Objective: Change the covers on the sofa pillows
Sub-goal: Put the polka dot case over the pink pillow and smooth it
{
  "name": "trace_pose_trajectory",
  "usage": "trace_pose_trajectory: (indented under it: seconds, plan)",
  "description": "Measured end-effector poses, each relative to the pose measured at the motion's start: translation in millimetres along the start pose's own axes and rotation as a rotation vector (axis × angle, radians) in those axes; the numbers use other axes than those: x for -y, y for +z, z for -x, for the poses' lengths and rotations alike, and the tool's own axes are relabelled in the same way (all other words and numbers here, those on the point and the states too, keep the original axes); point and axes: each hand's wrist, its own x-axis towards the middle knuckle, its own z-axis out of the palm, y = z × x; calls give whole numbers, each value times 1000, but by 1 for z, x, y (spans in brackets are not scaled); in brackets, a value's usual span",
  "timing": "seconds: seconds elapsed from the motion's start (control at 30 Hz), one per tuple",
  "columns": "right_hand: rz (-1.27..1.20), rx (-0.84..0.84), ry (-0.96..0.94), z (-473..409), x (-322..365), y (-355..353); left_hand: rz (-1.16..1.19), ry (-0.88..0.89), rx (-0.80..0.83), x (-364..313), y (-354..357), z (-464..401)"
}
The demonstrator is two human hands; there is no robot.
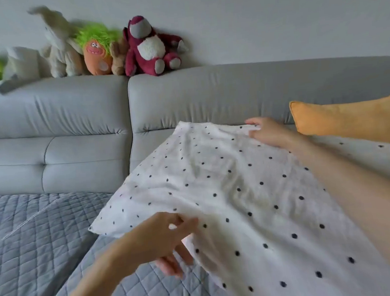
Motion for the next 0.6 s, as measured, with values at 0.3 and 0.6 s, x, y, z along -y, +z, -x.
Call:
trace_pose_trajectory:
  seconds: [0.3, 0.6]
  plan:
    - [283, 185, -221, 46, 23, 105, -415, 265, -706, 48, -58, -58]
    - [406, 107, -142, 92, -42, 195, -774, 146, -493, 109, 19, -147]
